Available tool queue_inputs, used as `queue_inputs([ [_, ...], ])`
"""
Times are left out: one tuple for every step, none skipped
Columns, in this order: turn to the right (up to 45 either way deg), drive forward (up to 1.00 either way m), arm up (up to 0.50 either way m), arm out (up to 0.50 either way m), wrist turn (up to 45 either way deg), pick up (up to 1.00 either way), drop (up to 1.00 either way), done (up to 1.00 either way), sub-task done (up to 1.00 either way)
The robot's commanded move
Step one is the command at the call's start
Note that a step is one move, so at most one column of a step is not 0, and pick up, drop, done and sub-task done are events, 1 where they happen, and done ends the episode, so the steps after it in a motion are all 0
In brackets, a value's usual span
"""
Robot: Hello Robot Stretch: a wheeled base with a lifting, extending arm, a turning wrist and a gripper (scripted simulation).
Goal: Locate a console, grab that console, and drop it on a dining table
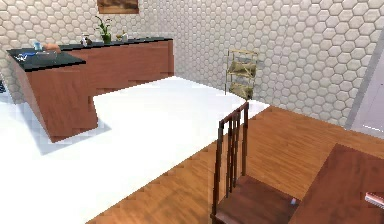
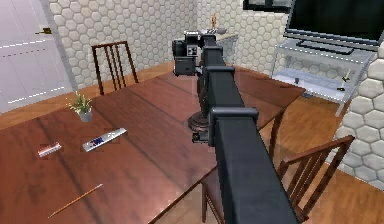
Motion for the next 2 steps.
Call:
queue_inputs([
  [0.0,0.0,0.0,-0.1,0.0,0.0,0.0,0.0,0.0],
  [0.0,0.0,0.0,0.0,0.0,0.0,0.0,1.0,0.0],
])
